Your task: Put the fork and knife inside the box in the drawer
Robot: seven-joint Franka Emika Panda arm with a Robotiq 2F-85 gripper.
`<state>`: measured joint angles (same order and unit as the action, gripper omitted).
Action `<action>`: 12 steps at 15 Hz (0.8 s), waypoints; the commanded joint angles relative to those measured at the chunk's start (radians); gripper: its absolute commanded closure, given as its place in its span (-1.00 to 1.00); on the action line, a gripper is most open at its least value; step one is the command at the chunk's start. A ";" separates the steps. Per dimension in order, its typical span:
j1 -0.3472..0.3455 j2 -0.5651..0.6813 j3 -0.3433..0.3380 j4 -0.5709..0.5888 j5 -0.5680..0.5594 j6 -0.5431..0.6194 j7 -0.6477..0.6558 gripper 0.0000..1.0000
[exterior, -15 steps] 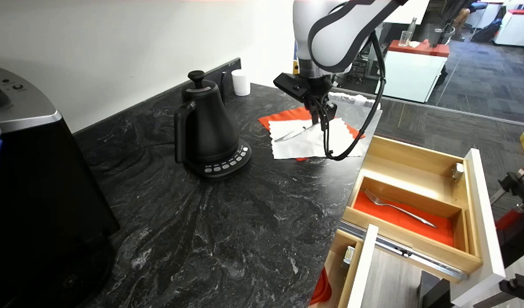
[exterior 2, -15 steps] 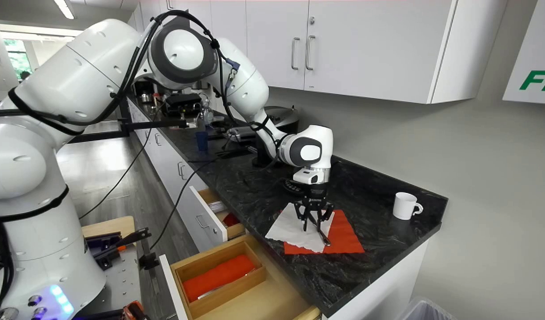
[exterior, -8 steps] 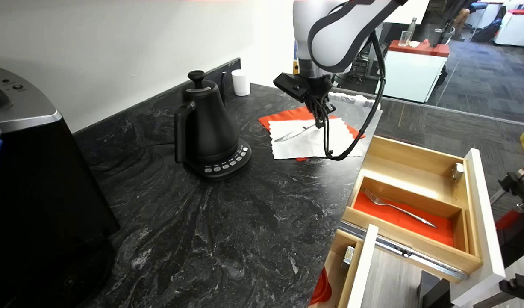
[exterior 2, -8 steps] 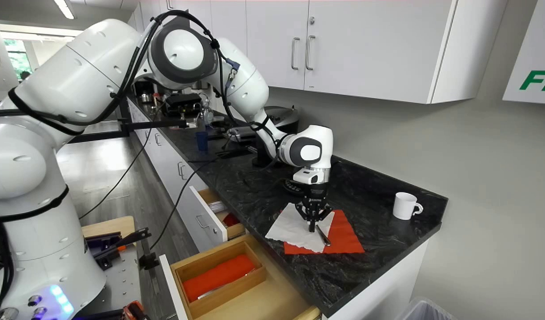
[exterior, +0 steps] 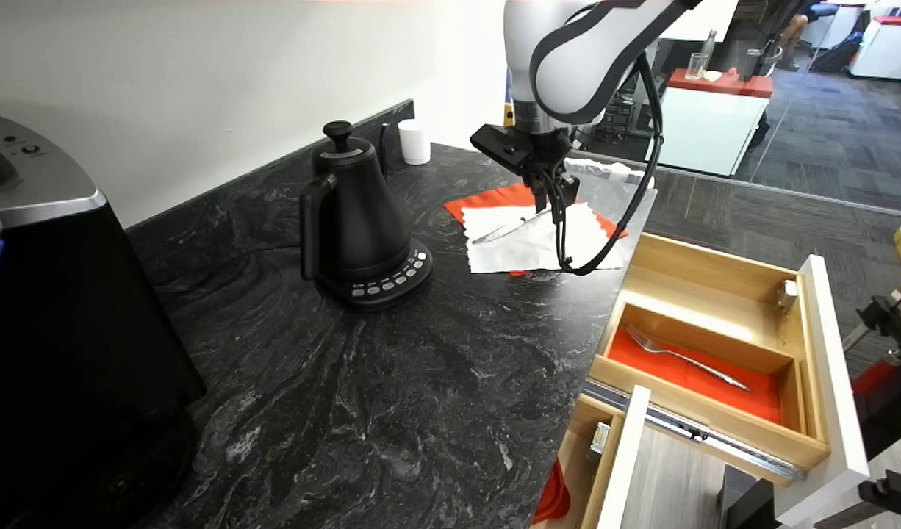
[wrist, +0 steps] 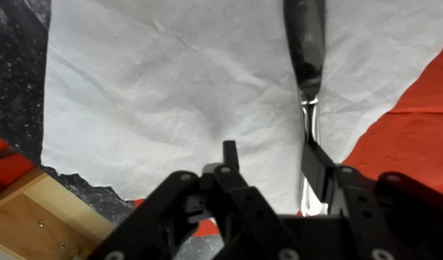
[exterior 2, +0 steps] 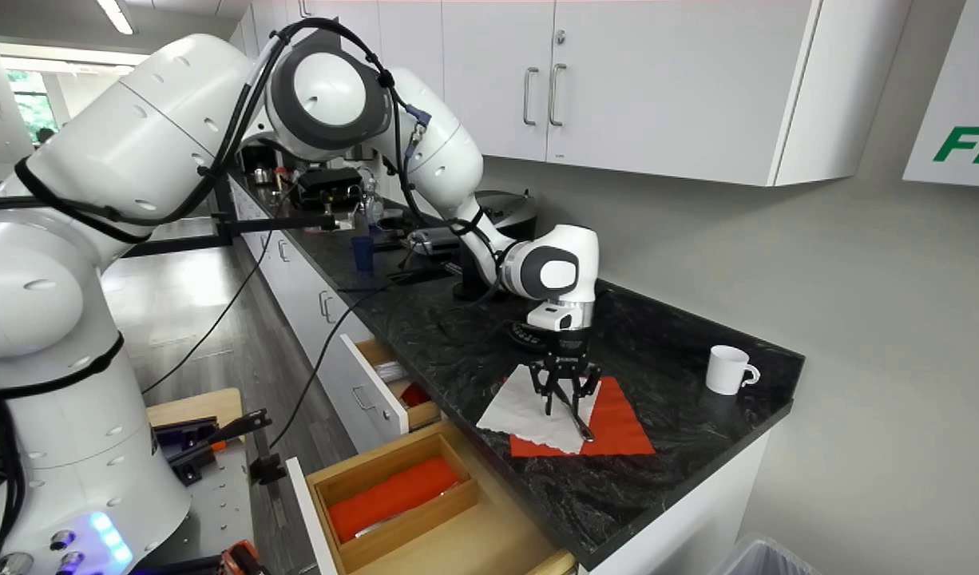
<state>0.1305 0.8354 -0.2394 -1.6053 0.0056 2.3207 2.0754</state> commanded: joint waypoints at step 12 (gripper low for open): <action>-0.013 0.007 0.008 0.014 -0.037 0.010 0.007 -0.98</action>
<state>0.1302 0.8376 -0.2430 -1.6005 -0.0193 2.3321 2.0783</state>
